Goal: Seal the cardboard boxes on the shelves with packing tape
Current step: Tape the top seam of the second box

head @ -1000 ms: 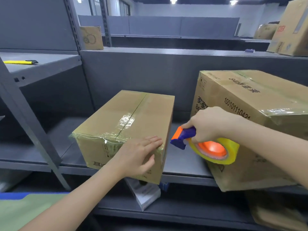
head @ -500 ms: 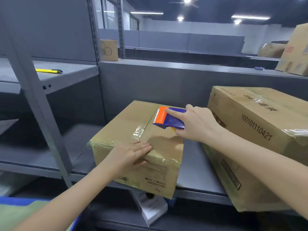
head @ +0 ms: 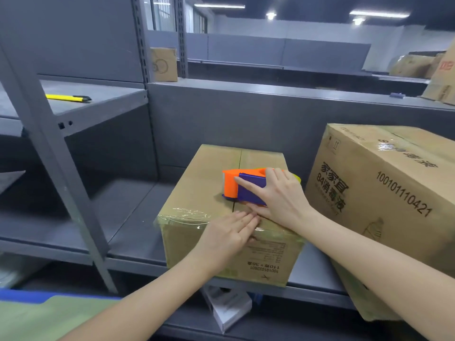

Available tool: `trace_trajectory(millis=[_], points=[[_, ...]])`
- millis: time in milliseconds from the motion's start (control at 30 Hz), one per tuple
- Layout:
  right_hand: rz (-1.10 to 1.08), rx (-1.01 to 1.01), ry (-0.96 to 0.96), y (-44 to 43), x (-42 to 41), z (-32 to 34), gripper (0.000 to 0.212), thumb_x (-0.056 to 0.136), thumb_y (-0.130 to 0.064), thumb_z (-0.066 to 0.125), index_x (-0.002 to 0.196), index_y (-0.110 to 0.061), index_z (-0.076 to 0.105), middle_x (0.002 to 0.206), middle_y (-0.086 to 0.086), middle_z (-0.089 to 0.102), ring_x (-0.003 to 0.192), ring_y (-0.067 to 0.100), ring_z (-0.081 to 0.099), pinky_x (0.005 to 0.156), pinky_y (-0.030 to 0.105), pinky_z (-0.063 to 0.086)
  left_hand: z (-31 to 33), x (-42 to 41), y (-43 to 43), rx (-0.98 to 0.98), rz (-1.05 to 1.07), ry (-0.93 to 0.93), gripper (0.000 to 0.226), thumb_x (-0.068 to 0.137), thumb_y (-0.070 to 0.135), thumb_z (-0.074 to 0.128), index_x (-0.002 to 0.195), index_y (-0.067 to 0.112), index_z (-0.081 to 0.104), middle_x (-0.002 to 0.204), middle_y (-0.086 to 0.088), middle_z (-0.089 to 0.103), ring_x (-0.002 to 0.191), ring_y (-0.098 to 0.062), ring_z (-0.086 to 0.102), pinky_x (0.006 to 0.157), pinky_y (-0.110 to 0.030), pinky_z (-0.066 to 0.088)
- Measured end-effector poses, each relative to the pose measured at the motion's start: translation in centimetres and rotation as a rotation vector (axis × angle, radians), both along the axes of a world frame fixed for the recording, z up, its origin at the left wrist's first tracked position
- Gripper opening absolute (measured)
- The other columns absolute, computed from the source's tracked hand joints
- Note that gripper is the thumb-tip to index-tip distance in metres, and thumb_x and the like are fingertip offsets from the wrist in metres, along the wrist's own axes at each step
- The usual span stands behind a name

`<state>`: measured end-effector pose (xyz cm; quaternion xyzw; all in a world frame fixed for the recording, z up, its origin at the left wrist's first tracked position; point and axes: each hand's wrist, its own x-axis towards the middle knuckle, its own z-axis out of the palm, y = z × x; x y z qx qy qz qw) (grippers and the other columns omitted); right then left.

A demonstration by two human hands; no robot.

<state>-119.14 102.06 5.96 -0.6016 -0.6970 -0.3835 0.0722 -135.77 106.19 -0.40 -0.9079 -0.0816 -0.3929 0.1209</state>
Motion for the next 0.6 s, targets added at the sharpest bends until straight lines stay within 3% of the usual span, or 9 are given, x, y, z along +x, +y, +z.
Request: trace_trajectory(millis=[100, 233, 367, 433, 500, 600], points=[[0.016, 0.0, 0.052, -0.6, 0.1, -0.6, 0.054, 0.082, -0.039, 0.062, 0.134, -0.032, 0.05, 0.076, 0.013, 0.052, 0.065, 0.028, 0.051, 0.058, 0.033, 0.041, -0.2, -0.9, 0.0, 0.004, -0.042, -0.021, 0.035, 0.07, 0.012, 0.081, 0.102, 0.0, 0.071, 0.107, -0.012, 0.069, 0.099, -0.023, 0.067, 0.081, -0.037, 0.056], [0.024, -0.064, 0.108, -1.2, -0.2, -0.5, 0.052, 0.086, -0.026, 0.062, 0.136, -0.031, 0.048, 0.079, 0.017, 0.055, 0.065, 0.03, 0.052, 0.06, 0.034, 0.043, 0.0, -3.0, 0.0, -0.033, -0.003, -0.051, 0.03, 0.081, 0.02, 0.07, 0.103, 0.0, 0.07, 0.11, -0.01, 0.068, 0.103, -0.021, 0.065, 0.083, -0.035, 0.056], [-0.037, -0.141, 0.122, -1.5, -0.9, 0.9, 0.053, 0.091, -0.03, 0.051, 0.141, -0.039, 0.035, 0.105, 0.021, 0.057, 0.094, 0.038, 0.055, 0.083, 0.043, 0.043, 0.7, -6.2, 0.7, -0.136, 0.141, -0.15, 0.032, 0.087, 0.019, 0.052, 0.106, 0.0, 0.069, 0.11, -0.011, 0.068, 0.103, -0.022, 0.065, 0.086, -0.034, 0.054], [0.079, -0.017, 0.133, -1.3, -1.8, 1.5, 0.051, 0.086, -0.021, 0.059, 0.135, -0.028, 0.049, 0.112, 0.026, 0.058, 0.106, 0.044, 0.055, 0.089, 0.048, 0.046, 1.4, -8.3, 1.4, -0.29, 0.309, -0.259, 0.035, 0.089, 0.023, 0.046, 0.106, 0.003, 0.069, 0.107, -0.008, 0.07, 0.098, -0.02, 0.067, 0.08, -0.03, 0.053], [0.27, 0.035, 0.102, -0.7, -3.1, 1.5, 0.043, 0.085, -0.013, 0.058, 0.127, -0.015, 0.059, 0.108, 0.025, 0.062, 0.105, 0.041, 0.059, 0.084, 0.045, 0.051, 1.8, -10.4, 2.4, -0.499, 0.461, -0.373, 0.03, 0.091, 0.024, 0.044, 0.102, 0.007, 0.068, 0.099, -0.003, 0.07, 0.091, -0.018, 0.065, 0.076, -0.026, 0.048], [0.468, -0.138, 0.104, 1.0, -5.4, 0.9, 0.043, 0.083, -0.003, 0.06, 0.125, -0.01, 0.06, 0.111, 0.021, 0.064, 0.107, 0.034, 0.061, 0.078, 0.04, 0.055, 1.8, -13.0, 4.5, -0.826, 0.583, -0.442, 0.018, 0.094, 0.025, 0.047, 0.085, 0.014, 0.058, 0.08, 0.004, 0.061, 0.075, -0.012, 0.054, 0.064, -0.023, 0.038]])
